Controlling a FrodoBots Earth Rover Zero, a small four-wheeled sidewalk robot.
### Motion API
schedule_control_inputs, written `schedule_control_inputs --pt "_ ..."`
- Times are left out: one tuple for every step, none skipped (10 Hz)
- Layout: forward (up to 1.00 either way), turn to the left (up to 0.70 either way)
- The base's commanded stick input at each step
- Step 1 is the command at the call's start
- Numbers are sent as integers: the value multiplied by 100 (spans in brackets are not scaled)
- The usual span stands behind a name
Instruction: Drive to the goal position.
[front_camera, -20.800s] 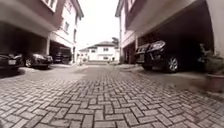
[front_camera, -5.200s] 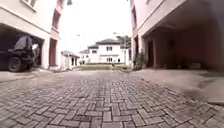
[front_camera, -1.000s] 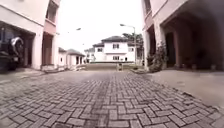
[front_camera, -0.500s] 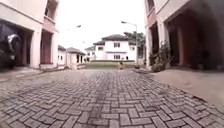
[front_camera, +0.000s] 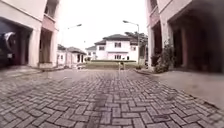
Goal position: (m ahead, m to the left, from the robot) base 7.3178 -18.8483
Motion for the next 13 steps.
schedule_control_inputs --pt "50 -44" --pt "50 -44" --pt "50 -28" --pt "50 -3" --pt "50 0" --pt "50 0" --pt "50 0" --pt "50 0" --pt "50 0" --pt "50 0" --pt "50 0" --pt "50 0" --pt "50 0"
